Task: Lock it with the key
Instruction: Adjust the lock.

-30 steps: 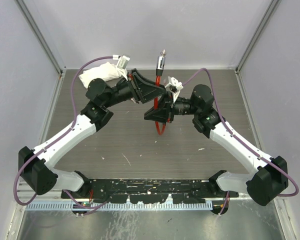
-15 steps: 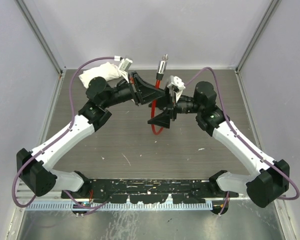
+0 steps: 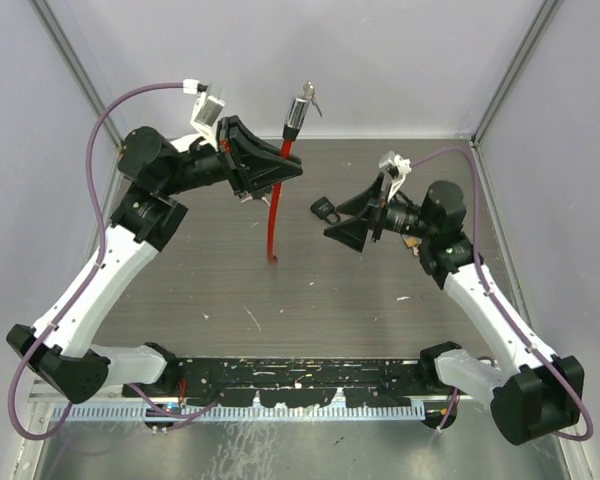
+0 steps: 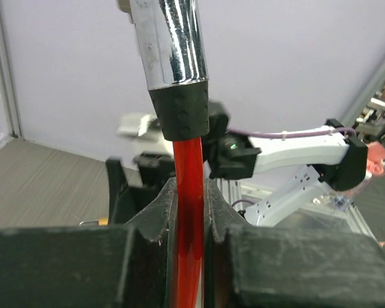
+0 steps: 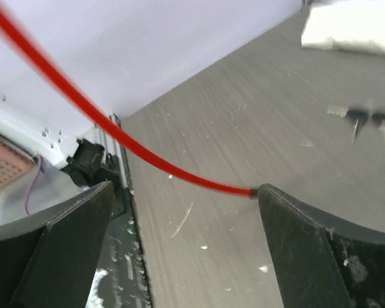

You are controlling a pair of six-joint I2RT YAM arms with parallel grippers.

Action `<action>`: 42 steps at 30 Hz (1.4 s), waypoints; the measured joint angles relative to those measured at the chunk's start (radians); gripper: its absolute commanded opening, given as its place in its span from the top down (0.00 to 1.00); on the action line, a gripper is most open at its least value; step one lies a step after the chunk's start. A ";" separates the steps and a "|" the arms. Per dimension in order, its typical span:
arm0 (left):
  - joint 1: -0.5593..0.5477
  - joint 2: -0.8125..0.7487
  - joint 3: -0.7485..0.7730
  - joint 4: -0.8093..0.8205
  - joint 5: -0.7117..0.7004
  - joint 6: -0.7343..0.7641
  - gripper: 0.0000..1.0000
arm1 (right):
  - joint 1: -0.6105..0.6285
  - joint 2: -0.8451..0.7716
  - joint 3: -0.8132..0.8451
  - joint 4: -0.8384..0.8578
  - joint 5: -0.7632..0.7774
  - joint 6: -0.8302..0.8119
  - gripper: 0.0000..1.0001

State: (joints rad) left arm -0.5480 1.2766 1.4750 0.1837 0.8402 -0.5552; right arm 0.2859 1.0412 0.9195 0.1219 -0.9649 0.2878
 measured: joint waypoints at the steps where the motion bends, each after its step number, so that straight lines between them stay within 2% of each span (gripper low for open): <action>1: -0.001 -0.008 0.002 -0.006 0.011 0.013 1.00 | -0.007 -0.001 -0.074 0.069 0.018 0.080 0.03; 5: -0.001 -0.048 0.002 -0.039 0.046 0.069 1.00 | -0.022 0.039 -0.318 0.267 0.104 0.357 0.03; 8: -0.001 -0.065 0.002 -0.058 0.063 0.113 1.00 | -0.026 0.087 -0.390 0.335 0.161 0.501 0.03; 13: -0.002 -0.071 0.002 -0.126 0.084 0.224 1.00 | -0.026 0.102 -0.410 0.481 0.223 0.659 0.03; 18: -0.002 -0.039 0.029 -0.165 0.100 0.303 1.00 | -0.026 0.185 -0.422 0.596 0.269 0.815 0.03; 29: -0.002 0.090 0.135 -0.129 0.106 0.318 1.00 | -0.025 0.422 -0.440 0.808 0.275 1.219 0.08; 35: -0.015 0.098 0.163 -0.085 0.101 0.316 1.00 | 0.023 0.454 -0.436 0.851 0.309 1.364 0.11; 42: -0.037 0.118 0.240 -0.056 0.077 0.327 1.00 | 0.110 0.482 -0.401 0.779 0.325 1.394 0.11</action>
State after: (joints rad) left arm -0.5854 1.3949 1.7149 0.1272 0.9169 -0.2287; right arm 0.3962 1.5234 0.5190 0.9005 -0.6403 1.6821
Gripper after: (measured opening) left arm 0.114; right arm 0.890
